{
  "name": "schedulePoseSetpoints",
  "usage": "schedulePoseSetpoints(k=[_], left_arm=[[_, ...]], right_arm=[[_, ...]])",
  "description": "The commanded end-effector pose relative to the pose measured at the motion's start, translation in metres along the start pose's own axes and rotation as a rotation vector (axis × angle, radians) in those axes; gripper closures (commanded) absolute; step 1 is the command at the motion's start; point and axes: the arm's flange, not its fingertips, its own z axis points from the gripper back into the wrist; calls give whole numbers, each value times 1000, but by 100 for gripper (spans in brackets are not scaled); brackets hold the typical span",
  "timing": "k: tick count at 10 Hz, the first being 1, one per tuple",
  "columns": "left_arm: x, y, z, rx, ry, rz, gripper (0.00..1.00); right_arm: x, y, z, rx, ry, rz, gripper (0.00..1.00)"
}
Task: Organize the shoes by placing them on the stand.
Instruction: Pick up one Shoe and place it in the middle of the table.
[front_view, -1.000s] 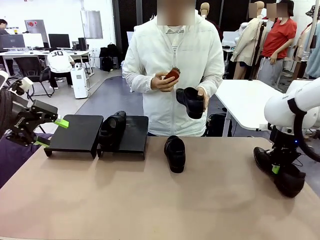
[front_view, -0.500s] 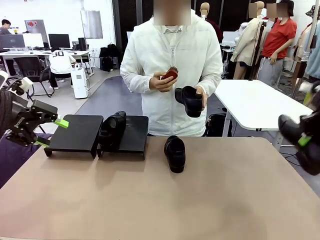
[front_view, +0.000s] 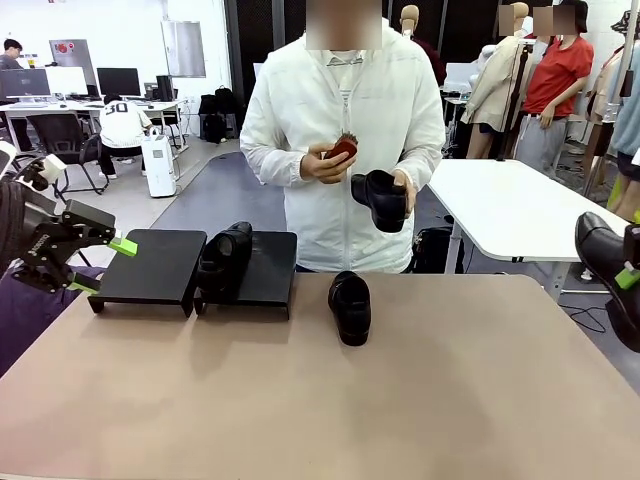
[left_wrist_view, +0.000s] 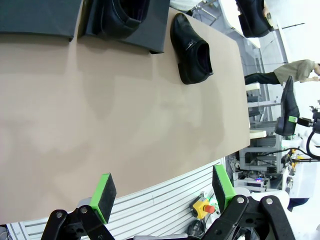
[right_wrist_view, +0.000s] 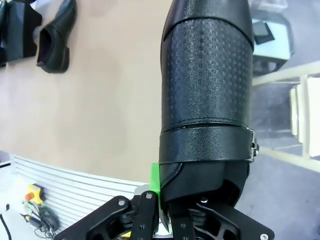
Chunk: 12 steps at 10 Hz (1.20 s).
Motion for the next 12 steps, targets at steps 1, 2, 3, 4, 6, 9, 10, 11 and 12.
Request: schedulePoseSetpoints(k=[1,2,3,4,6,9,10,11,12], left_arm=[[-3,2,1,6,7,4,0],[-3,2,1,6,7,4,0],[-3,2,1,6,7,4,0],[-3,2,1,6,7,4,0],[-3,2,1,6,7,4,0],[-3,2,1,6,7,4,0],[-3,2,1,6,7,4,0],[-3,2,1,6,7,4,0],[-3,2,1,6,7,4,0]], right_arm=[[12,0,7,-1,7,0,100],[0,0,0,0,0,0,100],[-2,7,8,-19,-64,23,100],[-7,27,13,-90,-102,38,100],[-26,76,19,-60,-164,42,100],[-34,60,18,-142,-156,27,100],[-35,20,26,-226,-152,-132,100],[-40,-16,31,-207,-105,-148,100],[-46,-52,35,-171,-77,-239,100]])
